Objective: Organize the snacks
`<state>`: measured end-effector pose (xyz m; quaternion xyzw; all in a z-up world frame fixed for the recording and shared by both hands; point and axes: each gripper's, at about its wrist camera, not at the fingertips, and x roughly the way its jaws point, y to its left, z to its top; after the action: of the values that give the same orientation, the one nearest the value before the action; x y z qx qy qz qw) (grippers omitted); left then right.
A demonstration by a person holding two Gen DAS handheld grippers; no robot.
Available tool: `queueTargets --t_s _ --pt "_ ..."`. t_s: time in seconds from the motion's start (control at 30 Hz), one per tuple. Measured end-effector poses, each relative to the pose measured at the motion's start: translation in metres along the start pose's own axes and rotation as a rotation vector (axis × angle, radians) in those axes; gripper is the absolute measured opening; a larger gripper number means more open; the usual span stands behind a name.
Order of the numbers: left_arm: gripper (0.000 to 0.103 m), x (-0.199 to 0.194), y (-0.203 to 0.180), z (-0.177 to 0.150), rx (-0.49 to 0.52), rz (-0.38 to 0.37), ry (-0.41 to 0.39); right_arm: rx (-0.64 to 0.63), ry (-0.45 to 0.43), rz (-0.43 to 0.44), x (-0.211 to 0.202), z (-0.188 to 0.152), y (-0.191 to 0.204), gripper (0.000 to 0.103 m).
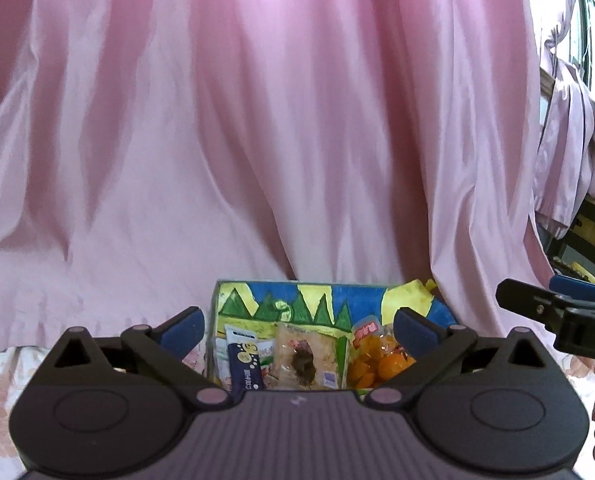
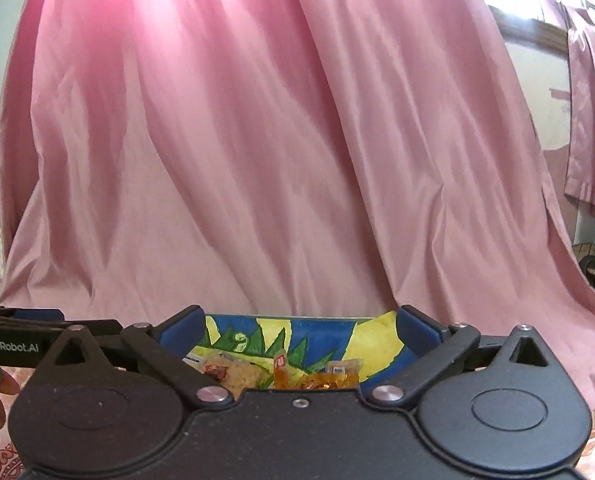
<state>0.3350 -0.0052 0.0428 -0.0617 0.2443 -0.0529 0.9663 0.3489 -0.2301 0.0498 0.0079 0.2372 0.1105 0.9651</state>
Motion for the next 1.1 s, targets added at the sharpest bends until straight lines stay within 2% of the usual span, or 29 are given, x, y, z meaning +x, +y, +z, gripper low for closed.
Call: queueTargets --t_s 0.43,0.93,1.1 --pt "0.103 -0.055 -0.003 -0.009 -0.004 0.038 -0.078 0.019 -0.046 -0.02 -0.056 -0.001 -0.001 0.102" --pt "0.103 -0.158 -0.025 -0.058 0.025 0.07 -0.11 0.028 -0.089 -0.032 -0.166 -0.033 0.014 0.102" --pt "0.103 -0.184 -0.034 -0.08 0.067 0.064 -0.126 0.004 -0.105 -0.037 -0.202 -0.046 0.018 0.102"
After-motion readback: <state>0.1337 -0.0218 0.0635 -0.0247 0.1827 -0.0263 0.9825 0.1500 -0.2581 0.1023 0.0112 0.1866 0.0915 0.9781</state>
